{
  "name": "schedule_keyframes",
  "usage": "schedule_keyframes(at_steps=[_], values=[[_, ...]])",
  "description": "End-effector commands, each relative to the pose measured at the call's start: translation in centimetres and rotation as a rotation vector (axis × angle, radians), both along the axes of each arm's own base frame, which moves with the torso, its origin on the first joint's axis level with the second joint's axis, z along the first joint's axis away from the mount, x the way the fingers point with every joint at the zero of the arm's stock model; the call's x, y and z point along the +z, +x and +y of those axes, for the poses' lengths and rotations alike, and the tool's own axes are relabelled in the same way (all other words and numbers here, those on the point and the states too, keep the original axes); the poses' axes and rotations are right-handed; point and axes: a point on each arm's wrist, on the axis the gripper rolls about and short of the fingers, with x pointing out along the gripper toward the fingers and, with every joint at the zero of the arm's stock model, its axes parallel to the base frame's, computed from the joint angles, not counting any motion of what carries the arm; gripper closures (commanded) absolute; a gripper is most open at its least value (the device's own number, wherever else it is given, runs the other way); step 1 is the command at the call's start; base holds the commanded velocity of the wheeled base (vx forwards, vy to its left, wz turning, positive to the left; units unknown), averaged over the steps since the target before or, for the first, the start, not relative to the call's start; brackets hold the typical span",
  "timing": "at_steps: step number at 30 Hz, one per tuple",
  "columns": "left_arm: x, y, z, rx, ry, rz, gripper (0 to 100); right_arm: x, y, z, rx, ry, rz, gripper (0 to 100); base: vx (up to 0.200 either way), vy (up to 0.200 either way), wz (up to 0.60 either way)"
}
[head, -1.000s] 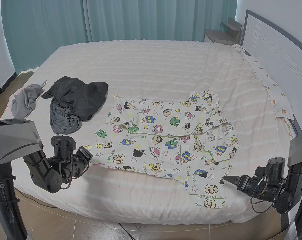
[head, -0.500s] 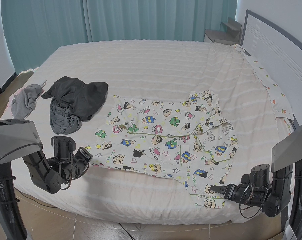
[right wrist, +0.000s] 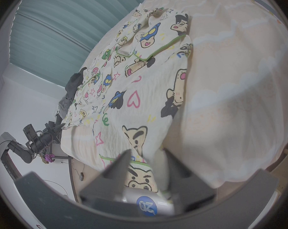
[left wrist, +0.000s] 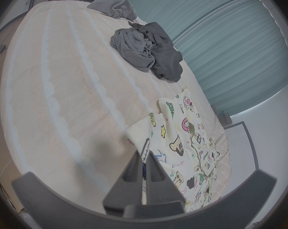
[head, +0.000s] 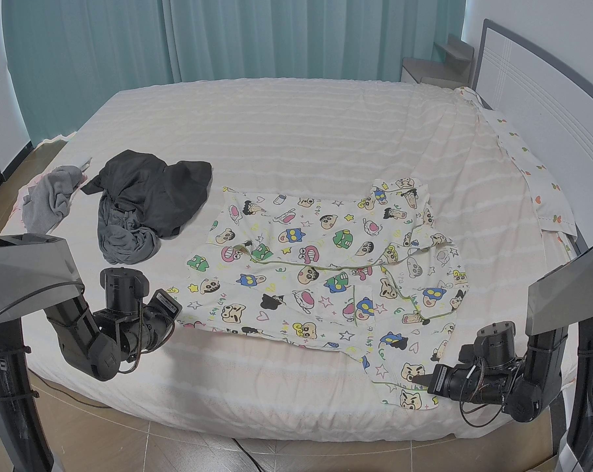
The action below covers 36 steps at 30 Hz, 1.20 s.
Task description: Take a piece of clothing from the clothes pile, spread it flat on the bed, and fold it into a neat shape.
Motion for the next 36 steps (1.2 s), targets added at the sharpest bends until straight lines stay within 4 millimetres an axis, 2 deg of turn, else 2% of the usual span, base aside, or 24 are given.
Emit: schedule_keyframes(at_steps=[1,9,11,23,34,36], values=[[-0.1,-0.1,-0.3,-0.007,0.001,0.004,100,0.3,0.4,0.1,-0.001,0.008,-0.024,100,0.0,0.0,0.0],[0.7,-1.6,-1.6,-0.056,0.007,0.003,100,1.5,-0.5,-0.6,-0.012,0.03,-0.026,100,0.0,0.0,0.0],[0.9,-2.5,-2.0,-0.073,0.009,0.014,100,1.9,-1.4,-1.1,-0.002,0.047,-0.003,100,0.0,0.0,0.0],[-0.4,-4.9,-1.4,-0.074,0.03,0.107,100,2.6,-4.0,-1.8,0.028,0.077,0.015,100,0.0,0.0,0.0],[-0.8,-5.9,-1.2,-0.095,0.068,0.14,100,2.6,-4.4,-1.8,0.042,0.075,0.043,100,0.0,0.0,0.0],[-0.9,-6.4,-1.1,-0.096,0.071,0.152,100,3.4,-5.0,-1.8,0.05,0.069,0.061,100,0.0,0.0,0.0]])
